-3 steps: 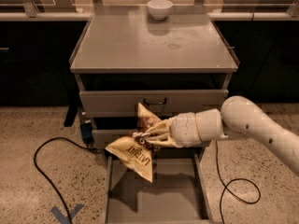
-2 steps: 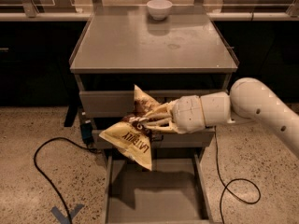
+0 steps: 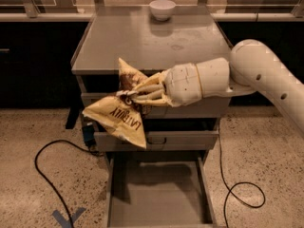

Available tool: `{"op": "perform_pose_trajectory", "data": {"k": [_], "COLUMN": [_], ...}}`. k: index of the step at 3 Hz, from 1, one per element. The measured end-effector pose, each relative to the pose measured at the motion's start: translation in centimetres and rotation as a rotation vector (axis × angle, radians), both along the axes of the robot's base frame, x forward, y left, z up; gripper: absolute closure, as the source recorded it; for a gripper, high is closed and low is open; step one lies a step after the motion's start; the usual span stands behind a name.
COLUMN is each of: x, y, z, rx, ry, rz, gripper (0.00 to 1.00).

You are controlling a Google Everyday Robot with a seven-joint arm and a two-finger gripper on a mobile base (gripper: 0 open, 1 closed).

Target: Pick brown chip bag from bottom drawer and place on counter

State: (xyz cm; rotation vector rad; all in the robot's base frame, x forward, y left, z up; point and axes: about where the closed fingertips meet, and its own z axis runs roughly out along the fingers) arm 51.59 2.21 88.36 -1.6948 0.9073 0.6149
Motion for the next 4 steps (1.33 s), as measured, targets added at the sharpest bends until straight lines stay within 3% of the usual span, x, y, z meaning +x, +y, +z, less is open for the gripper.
{"op": "perform_pose_trajectory", "data": {"k": [1,2,3,4], "x": [2.7,2.7,3.5,5.1], "y": [2.4,2.4,2.6,3.6], "z": [3.7,3.7,5.3,8.8], "rx": [0.011,0.011,-0.012,-0.096], "ry": [-0.059,-0.059,-0.093,-0.172], "rz": [0.016,0.016,0.031,0.066], "gripper": [1.0,1.0,1.0,1.0]}}
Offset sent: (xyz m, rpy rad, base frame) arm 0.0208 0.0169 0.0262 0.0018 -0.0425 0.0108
